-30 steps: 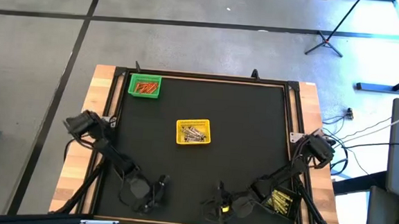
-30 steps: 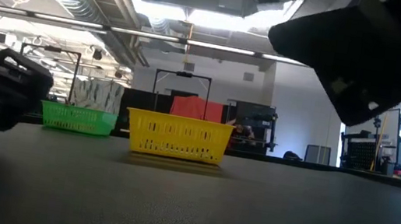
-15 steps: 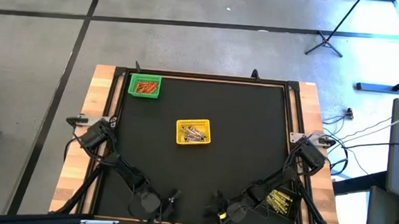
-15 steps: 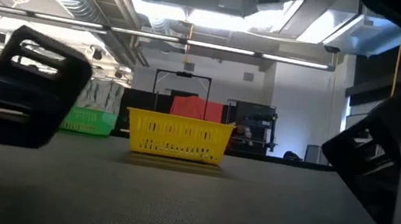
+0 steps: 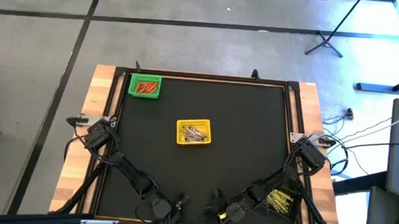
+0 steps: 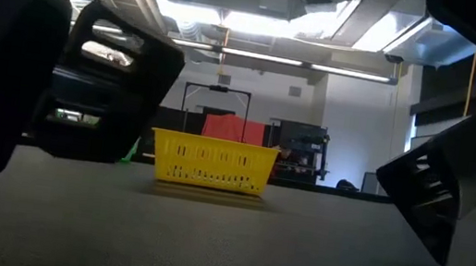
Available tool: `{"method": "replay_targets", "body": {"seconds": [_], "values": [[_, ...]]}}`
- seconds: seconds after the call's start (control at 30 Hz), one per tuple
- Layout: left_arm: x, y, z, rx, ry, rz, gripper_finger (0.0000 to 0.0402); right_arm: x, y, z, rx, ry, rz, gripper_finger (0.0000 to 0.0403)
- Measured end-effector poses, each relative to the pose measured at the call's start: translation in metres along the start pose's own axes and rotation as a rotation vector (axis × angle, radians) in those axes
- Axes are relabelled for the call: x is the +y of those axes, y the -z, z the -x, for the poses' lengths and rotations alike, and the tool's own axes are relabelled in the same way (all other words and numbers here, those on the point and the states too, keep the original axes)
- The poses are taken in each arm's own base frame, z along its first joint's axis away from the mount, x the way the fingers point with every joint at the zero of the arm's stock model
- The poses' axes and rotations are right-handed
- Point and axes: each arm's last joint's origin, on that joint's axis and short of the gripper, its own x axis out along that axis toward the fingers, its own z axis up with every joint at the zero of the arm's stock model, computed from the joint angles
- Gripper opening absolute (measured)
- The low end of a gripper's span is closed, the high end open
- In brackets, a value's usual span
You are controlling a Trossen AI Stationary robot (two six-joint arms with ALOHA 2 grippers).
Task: Sort crayons
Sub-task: Put the green crayon into the black bin
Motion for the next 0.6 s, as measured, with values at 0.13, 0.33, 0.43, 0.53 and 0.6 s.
{"method": "replay_targets", "body": {"seconds": [0.13,0.33,0.43,0.53,0.6], "values": [[-0.0004,-0.0043,-0.0015,0.001,0.001,-0.062,0.0114,-0.0002,-0.0001,0.0,-0.006,0.008,-0.008,0.0143],[0.0017,-0.0057,-0.0025,0.006,-0.06,-0.121,0.0114,-0.001,-0.0005,0.0001,-0.022,0.031,-0.011,0.0143],[0.0058,-0.0065,-0.003,-0.001,-0.077,-0.122,0.0114,-0.0011,-0.0006,0.0001,-0.026,0.036,-0.011,0.0143],[0.0064,-0.0074,-0.0031,-0.012,-0.087,-0.122,0.0114,-0.0012,-0.0006,0.0001,-0.026,0.036,-0.011,0.0143],[0.0064,-0.0074,-0.0031,-0.013,-0.087,-0.122,0.0114,-0.0009,-0.0004,0.0001,-0.023,0.032,-0.008,0.0143]]}}
